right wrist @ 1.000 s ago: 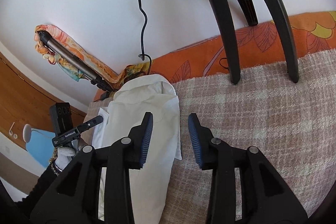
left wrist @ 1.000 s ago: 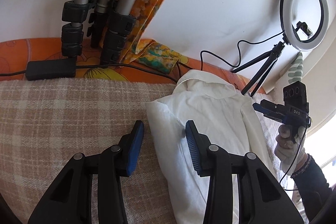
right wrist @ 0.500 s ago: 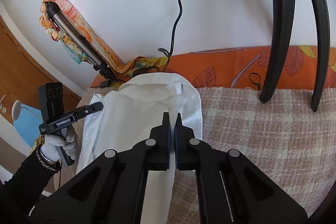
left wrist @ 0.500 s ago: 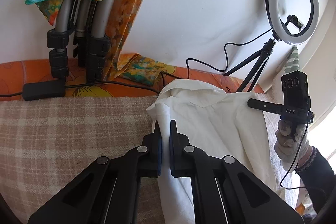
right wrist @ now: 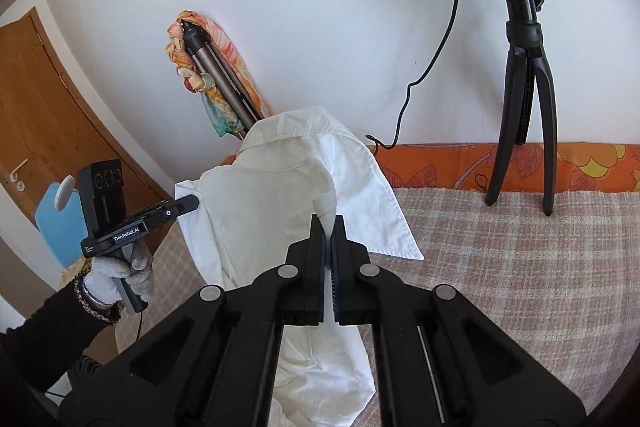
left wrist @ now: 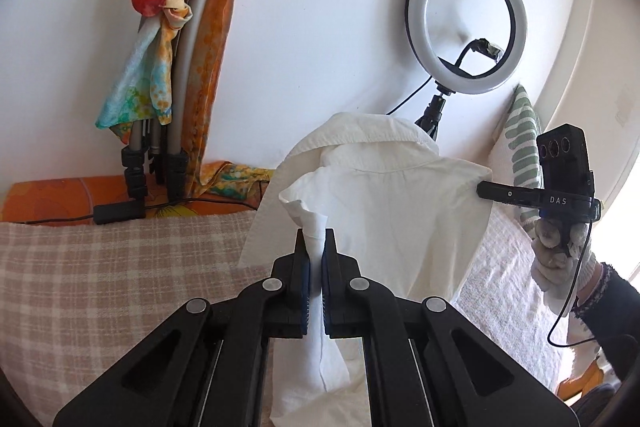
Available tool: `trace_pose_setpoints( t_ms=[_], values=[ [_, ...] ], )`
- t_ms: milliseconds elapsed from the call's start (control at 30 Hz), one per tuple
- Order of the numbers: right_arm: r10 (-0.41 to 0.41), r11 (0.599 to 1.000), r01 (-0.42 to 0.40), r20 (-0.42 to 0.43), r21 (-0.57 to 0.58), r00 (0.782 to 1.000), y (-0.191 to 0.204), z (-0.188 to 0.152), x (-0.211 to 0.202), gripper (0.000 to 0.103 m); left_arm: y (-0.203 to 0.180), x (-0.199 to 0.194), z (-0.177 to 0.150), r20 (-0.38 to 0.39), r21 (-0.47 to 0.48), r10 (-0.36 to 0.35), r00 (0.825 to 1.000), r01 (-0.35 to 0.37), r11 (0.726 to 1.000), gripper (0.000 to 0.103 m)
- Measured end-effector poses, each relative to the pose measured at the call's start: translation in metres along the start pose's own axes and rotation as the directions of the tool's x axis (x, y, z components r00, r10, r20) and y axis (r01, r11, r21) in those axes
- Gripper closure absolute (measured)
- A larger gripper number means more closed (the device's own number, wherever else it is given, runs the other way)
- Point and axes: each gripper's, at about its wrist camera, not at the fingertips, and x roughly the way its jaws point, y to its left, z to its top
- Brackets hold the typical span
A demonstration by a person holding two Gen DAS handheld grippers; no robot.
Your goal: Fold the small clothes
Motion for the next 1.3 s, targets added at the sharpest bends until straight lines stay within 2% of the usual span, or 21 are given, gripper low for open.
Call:
trace_pose_setpoints(
  t_ms=[200,333,500,667,767,833,900,1000,1033,1067,1100,1133,1200,1300],
  values=[
    [-0.023,0.999,0.023,0.003,-0.031,1.0,0.044,-0.045,-0.046,0.099,-0.035,-0.054,-0.033,0.025,0.046,0.012,1.0,-0.014,0.999,0.1],
    [-0.019,0.999,0.019,-0.004,-0.034,1.0,0.067,-0.089,-0.07,0.099,-0.051,-0.082,-0.072,0.013,0.047,0.012,1.0,-0.012,0.999,0.1],
    [-0.049,0.999,0.049,-0.032,-0.009,0.998,0.074,-0.149,-0.084,0.099,-0.065,-0.095,-0.125,-0.043,0.059,0.028,0.999,-0.026,0.998,0.1],
    [-0.129,0.991,0.126,-0.082,-0.034,0.988,0.077,-0.194,-0.081,0.099,-0.073,-0.097,-0.172,-0.117,0.104,0.081,0.99,-0.069,0.992,0.1],
    [-0.185,0.981,0.176,-0.116,-0.08,0.976,0.083,-0.215,-0.08,0.099,-0.071,-0.099,-0.188,-0.19,0.11,0.095,0.977,-0.075,0.991,0.098],
    [-0.229,0.968,0.21,-0.142,-0.138,0.963,0.089,-0.226,-0.083,0.099,-0.067,-0.108,-0.193,-0.192,0.097,0.102,0.976,-0.085,0.992,0.098],
    [-0.239,0.966,0.219,-0.148,-0.139,0.96,0.09,-0.234,-0.091,0.099,-0.059,-0.119,-0.194,-0.192,0.035,0.078,0.978,-0.073,0.997,0.097],
    [-0.194,0.981,0.19,-0.13,-0.043,0.972,0.079,-0.237,-0.107,0.099,-0.044,-0.13,-0.188,-0.16,-0.117,0.014,0.987,-0.033,0.993,0.096],
    [-0.17,0.985,0.173,-0.116,0.015,0.979,0.074,-0.237,-0.112,0.095,-0.039,-0.132,-0.185,-0.149,-0.176,-0.014,0.989,-0.012,0.984,0.091],
    [-0.131,0.988,0.139,-0.105,0.073,0.986,0.069,-0.237,-0.114,0.089,-0.034,-0.133,-0.184,-0.138,-0.237,-0.048,0.989,0.014,0.972,0.086],
    [-0.098,0.986,0.109,-0.093,0.126,0.991,0.063,-0.236,-0.115,0.071,-0.029,-0.133,-0.184,-0.127,-0.288,-0.081,0.989,0.042,0.957,0.075],
    [-0.078,0.98,0.091,-0.078,0.177,0.994,0.058,-0.235,-0.114,0.051,-0.026,-0.13,-0.183,-0.125,-0.334,-0.113,0.986,0.065,0.94,0.069],
    [-0.051,0.964,0.062,-0.05,0.257,0.997,0.049,-0.235,-0.111,0.043,-0.019,-0.118,-0.186,-0.146,-0.416,-0.169,0.975,0.094,0.904,0.068],
    [0.039,0.914,-0.021,-0.037,0.405,0.999,0.029,-0.239,-0.096,0.043,-0.011,-0.097,-0.195,-0.171,-0.536,-0.261,0.95,0.132,0.834,0.068]
  ],
)
